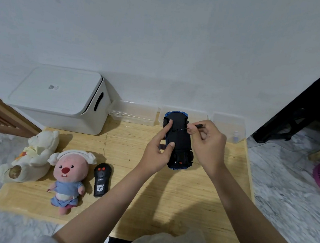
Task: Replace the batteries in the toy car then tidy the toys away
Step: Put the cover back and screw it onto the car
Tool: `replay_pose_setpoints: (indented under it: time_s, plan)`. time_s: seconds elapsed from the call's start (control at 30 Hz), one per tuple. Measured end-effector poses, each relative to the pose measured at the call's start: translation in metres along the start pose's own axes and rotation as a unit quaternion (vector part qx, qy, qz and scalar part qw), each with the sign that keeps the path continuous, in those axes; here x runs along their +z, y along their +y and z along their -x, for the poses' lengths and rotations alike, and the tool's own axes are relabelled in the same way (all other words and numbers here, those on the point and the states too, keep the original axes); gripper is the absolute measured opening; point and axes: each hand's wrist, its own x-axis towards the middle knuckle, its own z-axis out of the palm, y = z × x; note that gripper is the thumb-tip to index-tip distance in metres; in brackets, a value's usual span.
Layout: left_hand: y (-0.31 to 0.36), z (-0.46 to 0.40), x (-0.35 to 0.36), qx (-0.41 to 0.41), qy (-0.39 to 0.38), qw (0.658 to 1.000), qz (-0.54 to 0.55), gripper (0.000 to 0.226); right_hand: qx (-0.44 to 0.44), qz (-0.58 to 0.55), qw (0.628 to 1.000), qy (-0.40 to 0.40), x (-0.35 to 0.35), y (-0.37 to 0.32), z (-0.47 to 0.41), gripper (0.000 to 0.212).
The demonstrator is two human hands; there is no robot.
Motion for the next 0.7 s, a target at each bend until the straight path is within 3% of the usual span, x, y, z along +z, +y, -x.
replay_pose_setpoints:
  time_s: [0.17,0.47,0.7]
  plan:
    - [0.0,-0.002,-0.003,-0.004,0.01,1.0,0.0,0.062,-0.052,0.064,0.996,-0.034,-0.004,-0.002,-0.006,0.002]
    - [0.003,-0.001,-0.007,-0.008,-0.005,1.0,0.001,0.061,-0.053,0.065,0.991,-0.108,-0.015,-0.009,-0.021,0.009]
    - [0.006,-0.005,-0.006,0.008,-0.007,1.0,-0.007,0.061,-0.15,0.112,0.976,-0.115,-0.017,-0.012,-0.026,0.011]
